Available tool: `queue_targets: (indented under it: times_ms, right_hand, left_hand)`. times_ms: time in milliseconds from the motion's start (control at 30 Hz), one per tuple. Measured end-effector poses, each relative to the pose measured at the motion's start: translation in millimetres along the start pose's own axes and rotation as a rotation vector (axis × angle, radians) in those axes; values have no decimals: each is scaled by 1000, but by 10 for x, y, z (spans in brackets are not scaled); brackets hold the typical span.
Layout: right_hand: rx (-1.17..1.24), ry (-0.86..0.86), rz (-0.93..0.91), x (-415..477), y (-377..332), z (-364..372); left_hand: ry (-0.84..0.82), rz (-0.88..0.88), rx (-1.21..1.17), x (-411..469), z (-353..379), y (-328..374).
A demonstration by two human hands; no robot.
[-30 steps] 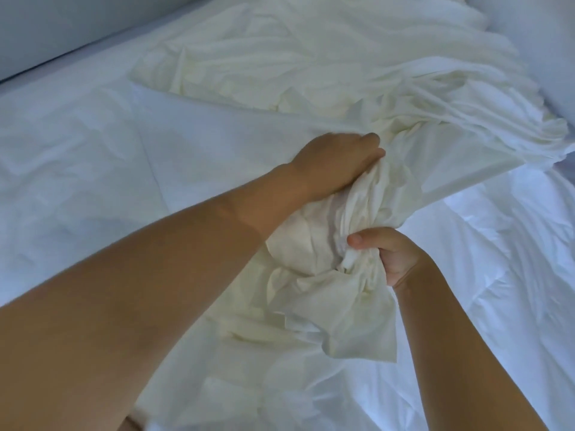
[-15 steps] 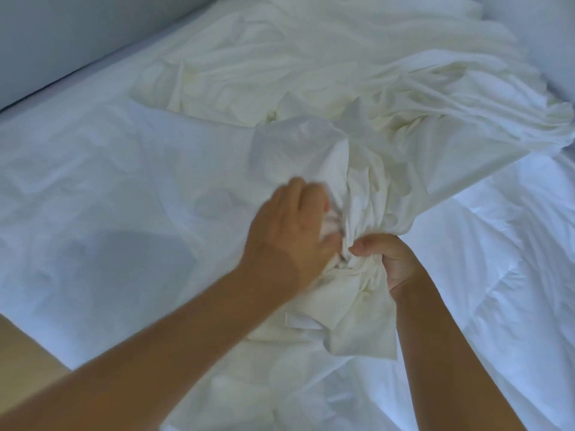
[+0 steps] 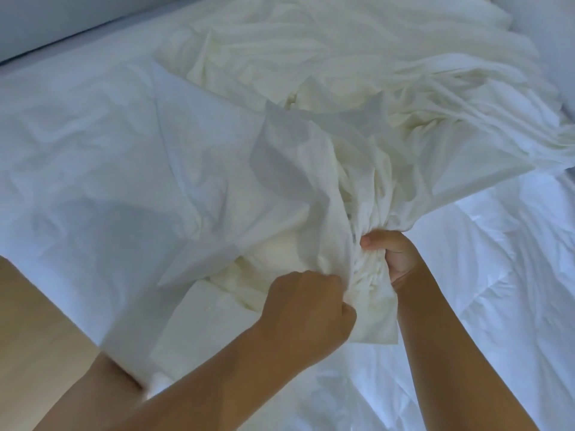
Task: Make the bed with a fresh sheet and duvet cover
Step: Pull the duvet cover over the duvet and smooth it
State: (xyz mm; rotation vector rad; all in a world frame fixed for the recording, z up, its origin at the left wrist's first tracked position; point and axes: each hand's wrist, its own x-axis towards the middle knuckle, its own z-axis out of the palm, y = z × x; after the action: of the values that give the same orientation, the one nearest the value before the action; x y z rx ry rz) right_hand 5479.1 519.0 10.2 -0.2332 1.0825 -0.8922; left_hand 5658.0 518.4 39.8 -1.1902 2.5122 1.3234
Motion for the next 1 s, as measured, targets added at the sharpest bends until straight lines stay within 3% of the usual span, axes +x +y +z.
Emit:
queue_targets:
  times_ms: [133, 267, 400, 467, 533, 633, 700, 733, 767, 833, 900, 1000]
  right_hand:
    - [26, 112, -35, 35, -29, -4]
    - [63, 39, -24, -2, -50, 112]
    - [22, 89, 5, 11, -69, 157]
    - [12, 100, -5, 16, -72, 152]
    - [41, 17, -58, 25, -63, 100]
    - [119, -75, -52, 119, -41, 3]
    - [121, 18, 15, 122, -81, -53]
    - [44, -34, 19, 178, -8, -28]
    - [11, -70, 64, 187, 30, 38]
    - [-18, 13, -17, 178, 31, 160]
    - [-27, 9, -114, 156, 22, 211]
    - [125, -39, -78, 249, 31, 133]
  left_hand:
    - [214, -89, -96, 207, -218, -93]
    - [106, -351, -534, 629, -352, -91]
    - [304, -238, -153, 930, -405, 21]
    - [339, -162, -158, 1025, -433, 147]
    - [263, -125, -358, 1058, -442, 281]
    - [18, -191, -798, 982, -422, 286]
    - [-192, -272, -1004, 840, -408, 188]
    - [-258, -297, -1045, 766, -385, 144]
    - [-278, -316, -1057, 700, -361, 115]
    - [-206, -306, -928, 601, -285, 99]
    - [-54, -230, -735, 542, -210, 90]
    - [220, -251, -522, 557, -231, -104]
